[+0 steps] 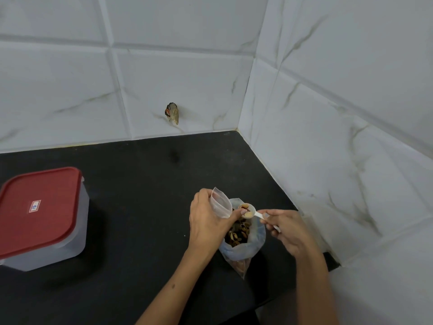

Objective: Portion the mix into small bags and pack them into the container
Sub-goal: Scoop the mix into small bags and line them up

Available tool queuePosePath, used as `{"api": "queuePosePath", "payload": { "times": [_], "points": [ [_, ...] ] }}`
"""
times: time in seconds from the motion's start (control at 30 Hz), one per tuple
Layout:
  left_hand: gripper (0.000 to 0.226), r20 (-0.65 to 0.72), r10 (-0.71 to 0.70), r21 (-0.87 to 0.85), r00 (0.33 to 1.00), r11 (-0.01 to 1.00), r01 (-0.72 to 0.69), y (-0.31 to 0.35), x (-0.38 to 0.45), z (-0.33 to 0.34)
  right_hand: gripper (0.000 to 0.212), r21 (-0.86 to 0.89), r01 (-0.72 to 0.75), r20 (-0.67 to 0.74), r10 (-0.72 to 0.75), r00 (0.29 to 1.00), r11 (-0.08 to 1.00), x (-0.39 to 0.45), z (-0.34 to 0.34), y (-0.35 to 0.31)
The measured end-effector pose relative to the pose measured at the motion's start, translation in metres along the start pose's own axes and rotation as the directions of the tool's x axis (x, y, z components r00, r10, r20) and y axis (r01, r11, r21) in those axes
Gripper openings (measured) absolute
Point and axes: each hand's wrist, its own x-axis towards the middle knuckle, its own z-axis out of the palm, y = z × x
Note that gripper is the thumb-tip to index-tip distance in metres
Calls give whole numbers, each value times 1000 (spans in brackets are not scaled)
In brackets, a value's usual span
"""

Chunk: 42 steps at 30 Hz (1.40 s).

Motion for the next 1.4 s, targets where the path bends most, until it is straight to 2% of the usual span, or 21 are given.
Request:
{"api": "queuePosePath", "payload": {
  "times": [0.17,0.27,0.33,0.43,0.53,0.6,0.73,0.83,0.9,0.93,1.0,1.07,1.1,1.13,1.17,1.2,1.3,1.37,1.4],
  "points": [
    [56,42,52,49,998,997,-55,9,0,1,20,45,146,-86,-141,986,988,-23,-5,-22],
    [53,67,49,52,997,997,-53,17,0,2,22,-71,329,-108,-335,936,942,-42,2,-37],
    [52,79,21,0,997,1000,-21,21,-1,2,22,-240,448,-90,-480,873,861,-53,11,-43],
    [53,89,-40,-101,995,994,49,25,0,2,22,-514,536,-51,-648,760,669,-61,24,-47],
    [53,102,-60,-156,993,985,76,28,1,0,26,-593,569,-13,-713,701,569,-67,32,-51],
    [51,106,-63,-185,992,979,82,29,2,-1,30,-586,641,28,-778,628,496,-72,36,-53],
    [45,100,-65,-209,993,974,85,30,2,-3,31,-619,664,72,-811,580,420,-73,38,-56],
    [41,94,-61,-235,994,969,82,29,3,-4,30,-630,660,83,-811,580,408,-71,41,-53],
    [44,91,-56,-238,994,968,77,30,4,-5,26,-632,637,61,-791,609,441,-60,44,-53],
    [47,86,-52,-236,995,969,71,30,4,-5,23,-666,591,56,-760,647,454,-54,46,-53],
    [50,73,-42,-242,996,968,59,29,5,-5,22,-738,542,78,-748,659,401,-49,48,-53],
    [49,70,-40,-252,997,966,56,29,6,-7,18,-717,584,44,-810,585,382,-55,47,-55],
    [47,70,-32,-253,997,966,49,28,7,-7,16,-738,589,57,-840,540,329,-55,46,-53],
    [45,72,-19,-253,997,967,37,26,7,-7,17,-758,565,65,-823,564,327,-58,47,-56],
    [42,74,-9,-254,997,967,28,25,7,-7,17,-768,548,83,-797,599,332,-58,47,-52],
    [42,73,-5,-257,997,966,24,25,7,-8,17,-753,559,72,-800,595,348,-56,48,-52],
    [43,55,-4,-268,998,963,19,25,7,-8,18,-687,615,5,-844,536,386,-56,50,-48],
    [44,52,-20,-278,998,960,34,24,8,-9,17,-631,634,-24,-828,561,447,-57,47,-45],
    [46,53,-35,-284,998,958,48,23,8,-9,18,-606,627,-32,-802,596,490,-59,44,-46]
  ]
}}
